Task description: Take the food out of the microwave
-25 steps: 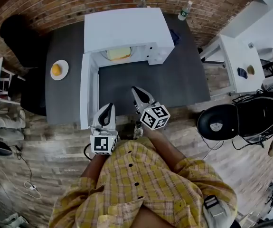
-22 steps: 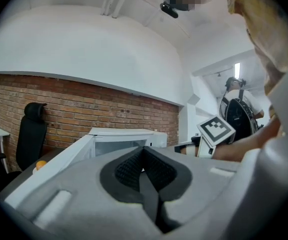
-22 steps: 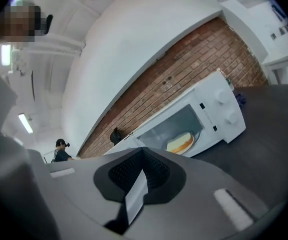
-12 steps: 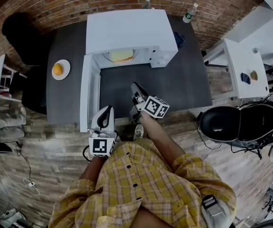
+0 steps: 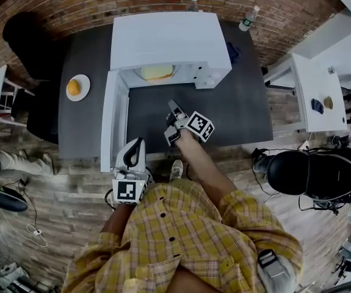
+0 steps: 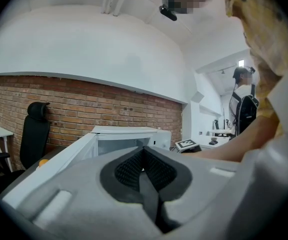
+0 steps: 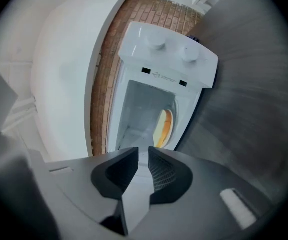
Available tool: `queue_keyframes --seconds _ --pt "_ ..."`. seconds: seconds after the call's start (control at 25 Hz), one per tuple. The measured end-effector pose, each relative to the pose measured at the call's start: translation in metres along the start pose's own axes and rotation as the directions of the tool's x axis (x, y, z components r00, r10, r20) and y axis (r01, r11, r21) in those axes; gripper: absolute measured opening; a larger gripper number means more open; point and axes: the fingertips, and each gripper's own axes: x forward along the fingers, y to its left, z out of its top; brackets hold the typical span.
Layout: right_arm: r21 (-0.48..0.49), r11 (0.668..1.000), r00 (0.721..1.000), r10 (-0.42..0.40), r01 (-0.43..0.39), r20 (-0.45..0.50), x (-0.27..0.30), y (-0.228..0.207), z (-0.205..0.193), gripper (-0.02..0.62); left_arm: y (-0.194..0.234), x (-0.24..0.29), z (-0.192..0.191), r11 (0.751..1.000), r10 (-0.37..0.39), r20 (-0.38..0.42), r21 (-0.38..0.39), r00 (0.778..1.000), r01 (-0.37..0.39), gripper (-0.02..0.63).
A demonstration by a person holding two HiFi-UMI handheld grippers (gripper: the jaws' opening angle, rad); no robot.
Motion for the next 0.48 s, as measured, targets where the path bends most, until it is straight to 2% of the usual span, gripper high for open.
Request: queue_keyframes --seconds 0.24,0.48 --pt "0.102 0.995 1.0 -0.006 0.006 0.007 0.022 -0.019 0.002 0.078 0.002 0.001 -0.003 1.0 0.016 -0.012 0.013 1.0 -0.015 -0.002" --pt "0.198 0.98 0.999 -0.004 -0.002 0.031 0.048 -0.031 0.007 0.089 0.01 -0.001 -0.003 0.999 0.047 -0.027 -0.01 0.999 -0.048 -0.002"
